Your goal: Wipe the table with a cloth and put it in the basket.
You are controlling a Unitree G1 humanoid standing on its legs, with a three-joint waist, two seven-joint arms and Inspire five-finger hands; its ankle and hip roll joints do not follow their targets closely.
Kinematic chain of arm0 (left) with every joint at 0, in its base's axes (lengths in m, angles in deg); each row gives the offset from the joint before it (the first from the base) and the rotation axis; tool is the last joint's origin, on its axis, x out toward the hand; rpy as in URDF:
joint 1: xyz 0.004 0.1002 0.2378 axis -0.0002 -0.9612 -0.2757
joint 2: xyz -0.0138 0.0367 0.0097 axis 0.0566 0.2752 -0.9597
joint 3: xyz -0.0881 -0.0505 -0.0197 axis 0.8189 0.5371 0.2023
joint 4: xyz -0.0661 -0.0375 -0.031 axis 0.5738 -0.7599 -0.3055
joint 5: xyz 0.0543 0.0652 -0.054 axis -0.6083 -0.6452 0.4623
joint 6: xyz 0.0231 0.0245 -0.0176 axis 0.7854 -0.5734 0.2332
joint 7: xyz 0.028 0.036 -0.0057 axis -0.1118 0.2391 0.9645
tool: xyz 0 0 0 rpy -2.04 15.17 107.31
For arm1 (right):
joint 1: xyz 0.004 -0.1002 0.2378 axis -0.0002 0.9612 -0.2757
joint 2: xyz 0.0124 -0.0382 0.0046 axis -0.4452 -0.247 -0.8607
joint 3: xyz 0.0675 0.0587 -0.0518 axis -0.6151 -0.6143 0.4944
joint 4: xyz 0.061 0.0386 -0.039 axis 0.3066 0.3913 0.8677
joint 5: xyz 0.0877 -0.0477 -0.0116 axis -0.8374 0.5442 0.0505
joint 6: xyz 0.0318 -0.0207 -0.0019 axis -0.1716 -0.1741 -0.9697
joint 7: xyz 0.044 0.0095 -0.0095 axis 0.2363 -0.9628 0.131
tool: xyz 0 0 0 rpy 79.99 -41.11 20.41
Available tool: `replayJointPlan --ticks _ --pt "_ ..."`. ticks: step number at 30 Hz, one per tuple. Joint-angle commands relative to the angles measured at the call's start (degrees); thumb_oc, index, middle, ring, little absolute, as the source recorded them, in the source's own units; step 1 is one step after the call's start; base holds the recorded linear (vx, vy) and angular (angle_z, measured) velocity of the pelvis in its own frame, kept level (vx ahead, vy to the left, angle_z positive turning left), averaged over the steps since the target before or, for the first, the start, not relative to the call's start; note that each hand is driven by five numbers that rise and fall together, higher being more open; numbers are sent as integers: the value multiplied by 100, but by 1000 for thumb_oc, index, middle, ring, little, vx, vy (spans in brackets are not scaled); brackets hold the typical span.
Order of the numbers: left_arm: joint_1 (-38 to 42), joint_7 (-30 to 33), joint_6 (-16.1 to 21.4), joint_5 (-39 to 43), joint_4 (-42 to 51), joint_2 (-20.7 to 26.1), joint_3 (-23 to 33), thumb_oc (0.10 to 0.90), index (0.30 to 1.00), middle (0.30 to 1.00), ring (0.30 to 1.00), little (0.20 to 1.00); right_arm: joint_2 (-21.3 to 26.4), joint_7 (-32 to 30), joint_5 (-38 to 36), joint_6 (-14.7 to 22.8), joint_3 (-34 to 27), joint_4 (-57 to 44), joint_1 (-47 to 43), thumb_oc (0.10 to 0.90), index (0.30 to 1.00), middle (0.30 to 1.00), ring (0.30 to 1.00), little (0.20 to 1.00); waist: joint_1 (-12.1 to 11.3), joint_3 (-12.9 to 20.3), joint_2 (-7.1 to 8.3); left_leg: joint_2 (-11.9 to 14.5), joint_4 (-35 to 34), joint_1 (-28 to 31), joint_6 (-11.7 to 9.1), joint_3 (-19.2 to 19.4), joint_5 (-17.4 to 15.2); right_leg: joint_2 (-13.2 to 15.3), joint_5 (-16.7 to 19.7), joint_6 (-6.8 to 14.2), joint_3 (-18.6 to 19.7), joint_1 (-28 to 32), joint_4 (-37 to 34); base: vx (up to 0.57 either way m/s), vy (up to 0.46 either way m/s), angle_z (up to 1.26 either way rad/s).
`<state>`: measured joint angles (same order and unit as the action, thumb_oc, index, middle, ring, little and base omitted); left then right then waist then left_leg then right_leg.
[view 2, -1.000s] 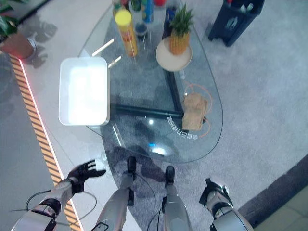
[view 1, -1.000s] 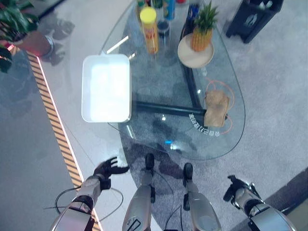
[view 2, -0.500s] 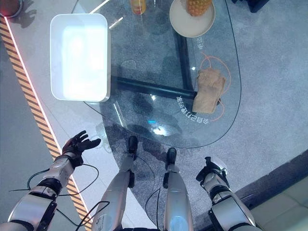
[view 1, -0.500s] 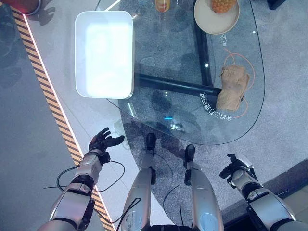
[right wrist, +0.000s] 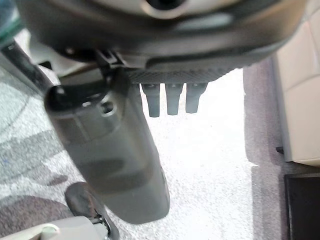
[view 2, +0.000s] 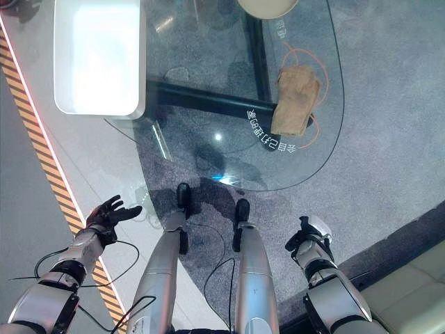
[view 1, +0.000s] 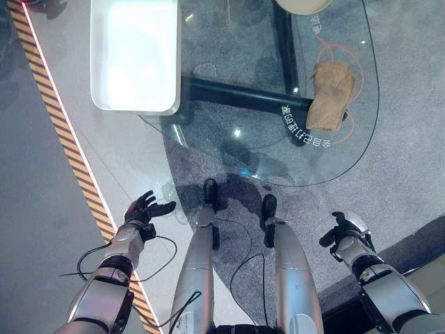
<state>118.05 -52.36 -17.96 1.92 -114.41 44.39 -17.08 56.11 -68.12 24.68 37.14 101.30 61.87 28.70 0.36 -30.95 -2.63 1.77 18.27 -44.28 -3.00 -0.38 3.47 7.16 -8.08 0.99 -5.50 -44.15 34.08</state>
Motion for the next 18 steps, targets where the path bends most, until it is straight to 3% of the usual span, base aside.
replayJointPlan --ticks 1,4,7,12,18 --pt "-133 146 195 36 -157 221 171 800 900 900 900 900 413 -220 -202 -49 -133 139 226 800 900 900 900 900 -18 116 28 4 344 286 20 142 -307 -61 683 281 116 204 -1043 -8 18 -17" --pt "-72 124 163 91 -183 243 140 800 900 900 900 900 505 -497 -1473 -71 -368 265 147 800 900 900 900 900 -22 116 19 0 289 295 -1 153 -276 -43 712 272 83 239 -1131 -4 16 11" --pt "-130 66 250 83 -242 218 139 800 900 900 900 900 597 -597 -2412 226 -945 419 153 800 900 900 900 900 -23 116 13 9 304 309 2 141 -305 -46 696 270 86 272 -1129 21 1 6" --pt "-243 80 226 43 -147 260 125 800 900 900 900 900 875 -1066 -3792 1177 -1695 192 35 800 900 900 900 900 -59 116 63 23 329 341 8 136 -363 -36 706 284 29 316 -1115 28 -26 -3" --pt "-312 123 274 102 -106 241 54 800 900 900 900 900 963 -1892 -4512 2129 -2034 -609 -288 800 900 900 900 900 -51 116 102 25 276 352 11 143 -356 -48 738 282 1 318 -1146 9 -8 -3"
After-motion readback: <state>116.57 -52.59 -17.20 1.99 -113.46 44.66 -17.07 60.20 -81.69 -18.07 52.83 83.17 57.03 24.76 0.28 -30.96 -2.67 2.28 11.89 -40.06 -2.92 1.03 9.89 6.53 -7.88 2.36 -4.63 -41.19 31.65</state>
